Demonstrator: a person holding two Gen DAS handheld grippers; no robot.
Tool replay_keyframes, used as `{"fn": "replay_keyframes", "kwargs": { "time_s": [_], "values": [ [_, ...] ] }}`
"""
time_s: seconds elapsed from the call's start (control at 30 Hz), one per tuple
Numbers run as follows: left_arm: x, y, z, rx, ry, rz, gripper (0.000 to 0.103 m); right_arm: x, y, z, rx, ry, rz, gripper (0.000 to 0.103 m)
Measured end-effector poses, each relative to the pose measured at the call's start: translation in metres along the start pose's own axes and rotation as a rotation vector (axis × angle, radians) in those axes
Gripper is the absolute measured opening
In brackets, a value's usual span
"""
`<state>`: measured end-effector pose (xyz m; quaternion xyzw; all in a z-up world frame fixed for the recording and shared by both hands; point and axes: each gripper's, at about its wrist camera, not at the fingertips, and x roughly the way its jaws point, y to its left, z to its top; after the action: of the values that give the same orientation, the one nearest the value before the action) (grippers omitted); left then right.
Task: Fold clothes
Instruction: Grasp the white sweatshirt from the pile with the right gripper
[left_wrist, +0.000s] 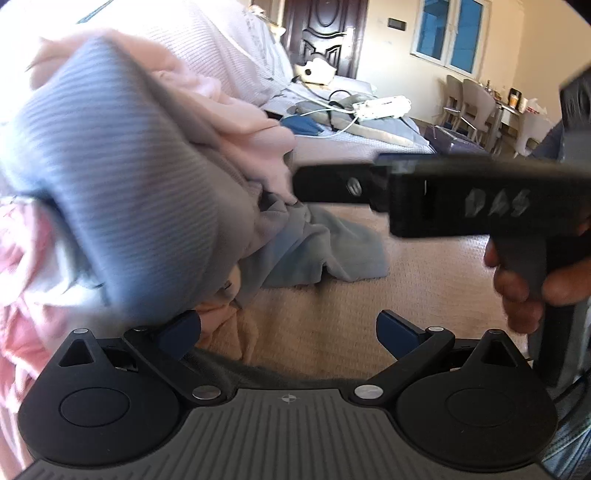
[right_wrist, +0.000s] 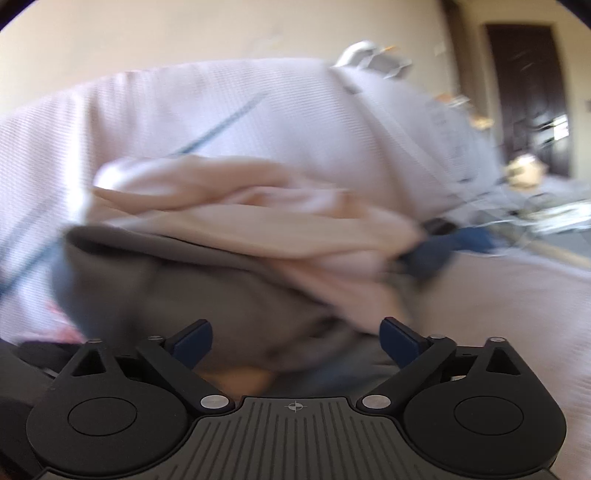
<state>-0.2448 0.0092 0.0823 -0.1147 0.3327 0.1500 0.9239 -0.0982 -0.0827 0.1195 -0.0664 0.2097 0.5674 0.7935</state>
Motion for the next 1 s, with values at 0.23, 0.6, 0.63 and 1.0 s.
{"fn": "replay_keyframes", "kwargs": {
  "time_s": [0.23, 0.6, 0.63, 1.0],
  "values": [
    [-0.023, 0.012, -0.008, -0.029, 0.015, -0.005, 0.102, 0.024, 0.019, 0.011, -0.095, 0.178, 0.117, 0.08],
    [-0.024, 0.011, -0.004, -0.013, 0.013, -0.043, 0.102, 0.016, 0.024, 0.055, -0.129, 0.118, 0.109, 0.073],
    [-0.023, 0.009, -0.003, -0.013, 0.016, -0.048, 0.102, 0.015, 0.029, 0.067, -0.13, 0.108, 0.145, 0.073],
    [-0.014, 0.007, -0.01, -0.016, 0.043, -0.079, 0.102, 0.053, 0.106, 0.103, -0.213, 0.194, 0.377, 0.073]
  ]
}}
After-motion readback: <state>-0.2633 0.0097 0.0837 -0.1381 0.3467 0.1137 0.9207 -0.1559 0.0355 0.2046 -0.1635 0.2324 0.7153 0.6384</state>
